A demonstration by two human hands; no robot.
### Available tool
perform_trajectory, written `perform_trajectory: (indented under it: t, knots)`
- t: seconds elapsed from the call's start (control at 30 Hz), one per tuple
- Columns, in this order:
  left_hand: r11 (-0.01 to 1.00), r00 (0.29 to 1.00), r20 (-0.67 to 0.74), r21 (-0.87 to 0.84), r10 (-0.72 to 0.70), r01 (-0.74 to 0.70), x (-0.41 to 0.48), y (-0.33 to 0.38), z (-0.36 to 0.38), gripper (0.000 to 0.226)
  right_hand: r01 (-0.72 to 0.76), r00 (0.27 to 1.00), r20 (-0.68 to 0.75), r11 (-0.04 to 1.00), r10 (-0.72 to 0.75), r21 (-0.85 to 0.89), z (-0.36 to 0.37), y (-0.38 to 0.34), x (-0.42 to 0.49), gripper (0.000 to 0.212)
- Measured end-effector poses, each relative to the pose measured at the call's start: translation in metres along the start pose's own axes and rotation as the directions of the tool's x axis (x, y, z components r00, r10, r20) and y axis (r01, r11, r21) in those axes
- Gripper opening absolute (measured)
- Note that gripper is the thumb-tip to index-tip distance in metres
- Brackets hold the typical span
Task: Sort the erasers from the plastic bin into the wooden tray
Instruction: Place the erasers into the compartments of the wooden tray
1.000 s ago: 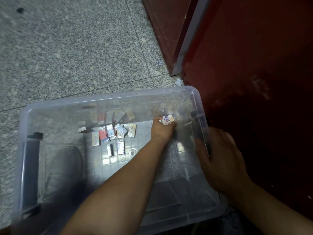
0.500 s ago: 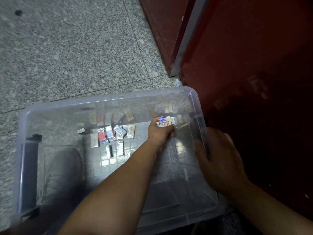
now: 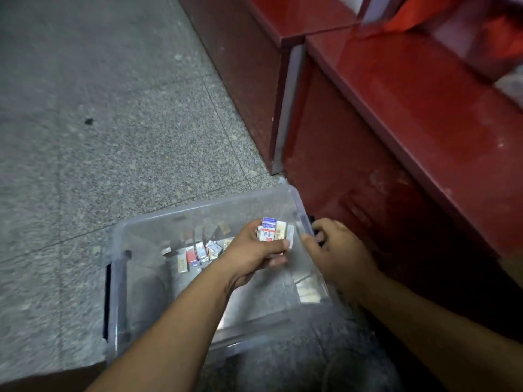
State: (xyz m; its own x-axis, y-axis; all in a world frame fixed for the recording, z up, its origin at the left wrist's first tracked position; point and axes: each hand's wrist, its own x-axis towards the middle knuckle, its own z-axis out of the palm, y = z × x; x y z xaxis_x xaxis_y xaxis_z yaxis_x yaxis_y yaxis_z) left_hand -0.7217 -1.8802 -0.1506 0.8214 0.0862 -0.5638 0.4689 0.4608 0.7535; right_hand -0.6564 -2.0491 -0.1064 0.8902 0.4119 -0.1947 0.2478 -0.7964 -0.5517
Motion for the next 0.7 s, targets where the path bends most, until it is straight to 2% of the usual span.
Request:
perform_trajectory:
  t: [0.07, 0.13, 0.3, 0.43, 0.5, 0.57, 0.7]
  knots:
    - [0.997, 0.995, 0.09, 0.059, 0.034, -0.039, -0.034, 0.03, 0.025, 0.033, -0.112, 0.992, 0.089, 0.948, 0.089, 0.297, -0.032, -0.021, -0.017, 0.012]
    - [0.989, 0.98, 0.186, 0.114, 0.067, -0.089, -0.067, 0.058, 0.057, 0.035, -0.138, 0.989, 0.112, 0.853, 0.094, 0.503, -0.07, -0.033, -0.041, 0.01]
    - [0.958, 0.92, 0.372, 0.198, 0.123, -0.208, -0.144, 0.104, 0.14, 0.031, -0.118, 0.991, 0.047, 0.64, 0.128, 0.759, -0.168, -0.031, -0.118, 0.015]
    - [0.951, 0.888, 0.451, 0.227, 0.088, -0.21, -0.182, 0.117, 0.2, 0.026, -0.117, 0.974, -0.005, 0.522, 0.226, 0.845, -0.224, -0.01, -0.174, 0.015]
    - [0.952, 0.89, 0.454, 0.246, 0.051, -0.18, -0.192, 0.117, 0.225, 0.033, -0.092, 0.953, -0.067, 0.494, 0.295, 0.865, -0.25, 0.004, -0.198, 0.016]
    - [0.952, 0.891, 0.454, 0.265, 0.017, -0.153, -0.199, 0.114, 0.248, 0.038, -0.063, 0.931, -0.134, 0.511, 0.339, 0.857, -0.272, 0.02, -0.22, 0.017]
    - [0.959, 0.871, 0.488, 0.266, -0.044, -0.1, -0.208, 0.105, 0.293, 0.025, -0.021, 0.868, -0.265, 0.565, 0.419, 0.825, -0.306, 0.053, -0.249, 0.016]
